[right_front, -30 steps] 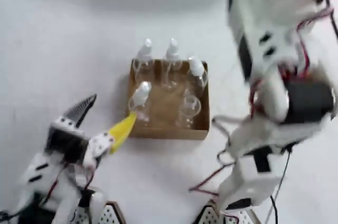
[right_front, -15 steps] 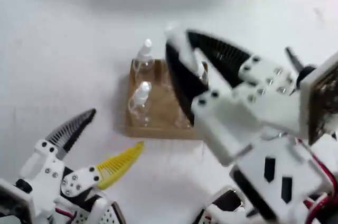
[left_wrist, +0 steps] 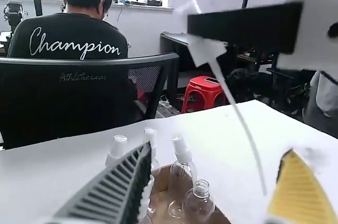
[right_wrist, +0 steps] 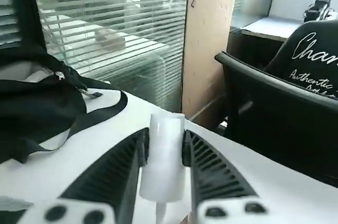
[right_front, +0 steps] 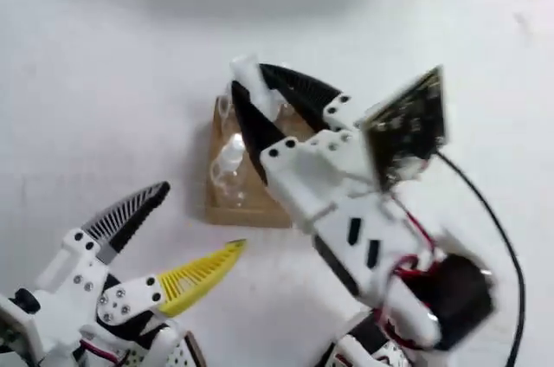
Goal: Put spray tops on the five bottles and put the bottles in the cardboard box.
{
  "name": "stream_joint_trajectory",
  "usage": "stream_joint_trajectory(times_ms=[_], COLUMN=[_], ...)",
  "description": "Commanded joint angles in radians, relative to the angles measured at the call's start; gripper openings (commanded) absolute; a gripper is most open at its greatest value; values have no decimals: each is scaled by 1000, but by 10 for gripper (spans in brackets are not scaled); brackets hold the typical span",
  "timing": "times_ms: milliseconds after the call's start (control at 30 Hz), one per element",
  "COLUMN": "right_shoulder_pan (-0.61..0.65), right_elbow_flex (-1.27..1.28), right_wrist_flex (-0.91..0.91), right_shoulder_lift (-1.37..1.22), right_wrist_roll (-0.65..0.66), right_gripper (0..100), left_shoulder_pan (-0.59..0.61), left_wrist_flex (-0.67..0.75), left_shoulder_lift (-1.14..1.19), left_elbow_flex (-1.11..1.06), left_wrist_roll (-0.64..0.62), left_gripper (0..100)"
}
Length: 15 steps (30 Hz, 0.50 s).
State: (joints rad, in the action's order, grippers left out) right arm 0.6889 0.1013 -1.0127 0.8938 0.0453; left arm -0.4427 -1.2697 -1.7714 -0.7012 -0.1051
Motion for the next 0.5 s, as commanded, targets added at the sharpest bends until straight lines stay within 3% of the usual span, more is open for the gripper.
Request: stream_joint_trajectory(times_ms=[0,267,467], right_shoulder_pan=[-42,119,140], right_elbow_flex=[301,393,387], right_wrist_flex=[214,153,74], right_shoulder_lift=[116,325,344], right_wrist_roll=[5,12,8], right_gripper=[15,15,15], left_shoulder_pan=[-18,-18,-18], left_wrist_flex=[31,232,275], left_shoulder_lift=[12,7,12], left_elbow_flex=[35,-204,-230], left_wrist_roll=[-14,-14,-15], left_gripper=[354,354,354])
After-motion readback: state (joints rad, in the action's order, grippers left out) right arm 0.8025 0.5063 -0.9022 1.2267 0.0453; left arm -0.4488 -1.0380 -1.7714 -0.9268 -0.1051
